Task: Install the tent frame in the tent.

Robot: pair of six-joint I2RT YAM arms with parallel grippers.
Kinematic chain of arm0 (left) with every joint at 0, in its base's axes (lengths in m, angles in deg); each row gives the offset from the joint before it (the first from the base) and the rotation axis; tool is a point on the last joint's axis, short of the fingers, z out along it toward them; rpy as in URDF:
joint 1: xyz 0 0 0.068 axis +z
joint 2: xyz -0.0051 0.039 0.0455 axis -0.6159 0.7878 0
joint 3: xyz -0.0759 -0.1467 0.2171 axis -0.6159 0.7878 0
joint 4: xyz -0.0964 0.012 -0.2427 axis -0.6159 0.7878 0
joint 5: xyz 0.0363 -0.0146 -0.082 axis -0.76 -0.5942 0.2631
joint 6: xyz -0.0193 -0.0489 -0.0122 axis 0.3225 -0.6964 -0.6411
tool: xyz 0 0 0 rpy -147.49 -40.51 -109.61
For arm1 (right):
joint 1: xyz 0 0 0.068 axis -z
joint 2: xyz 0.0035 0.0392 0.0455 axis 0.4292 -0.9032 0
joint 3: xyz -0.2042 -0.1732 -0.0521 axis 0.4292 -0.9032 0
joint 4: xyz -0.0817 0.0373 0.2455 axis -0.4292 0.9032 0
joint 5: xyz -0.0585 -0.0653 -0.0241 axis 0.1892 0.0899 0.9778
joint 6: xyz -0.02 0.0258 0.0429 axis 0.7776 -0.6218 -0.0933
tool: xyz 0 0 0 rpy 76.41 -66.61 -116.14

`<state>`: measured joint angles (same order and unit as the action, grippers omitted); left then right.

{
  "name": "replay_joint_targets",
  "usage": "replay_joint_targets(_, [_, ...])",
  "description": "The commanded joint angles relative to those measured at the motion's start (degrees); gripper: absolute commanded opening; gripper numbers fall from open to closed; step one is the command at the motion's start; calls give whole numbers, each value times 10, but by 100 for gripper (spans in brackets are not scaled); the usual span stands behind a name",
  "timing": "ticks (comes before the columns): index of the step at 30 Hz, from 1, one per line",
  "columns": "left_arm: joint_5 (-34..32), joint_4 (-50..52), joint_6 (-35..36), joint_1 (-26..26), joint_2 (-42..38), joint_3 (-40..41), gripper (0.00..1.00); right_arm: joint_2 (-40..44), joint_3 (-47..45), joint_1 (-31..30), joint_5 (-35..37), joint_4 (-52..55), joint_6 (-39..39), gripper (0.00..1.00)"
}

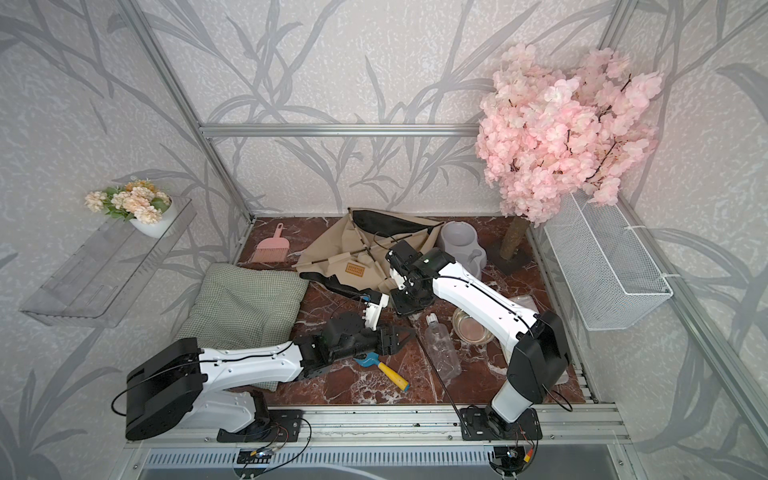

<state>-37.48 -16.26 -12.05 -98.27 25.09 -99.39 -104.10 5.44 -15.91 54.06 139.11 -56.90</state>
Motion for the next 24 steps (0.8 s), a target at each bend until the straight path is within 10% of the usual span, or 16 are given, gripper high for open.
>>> replay_joint_targets(1, [27,-33,-2,-8,20,-35,67,14,-3,4,-24,-76,-31,0])
replay_joint_targets(24, [-19,-54,-17,-7,-40,22,18,39,-65,23,-91,-180,-135,0])
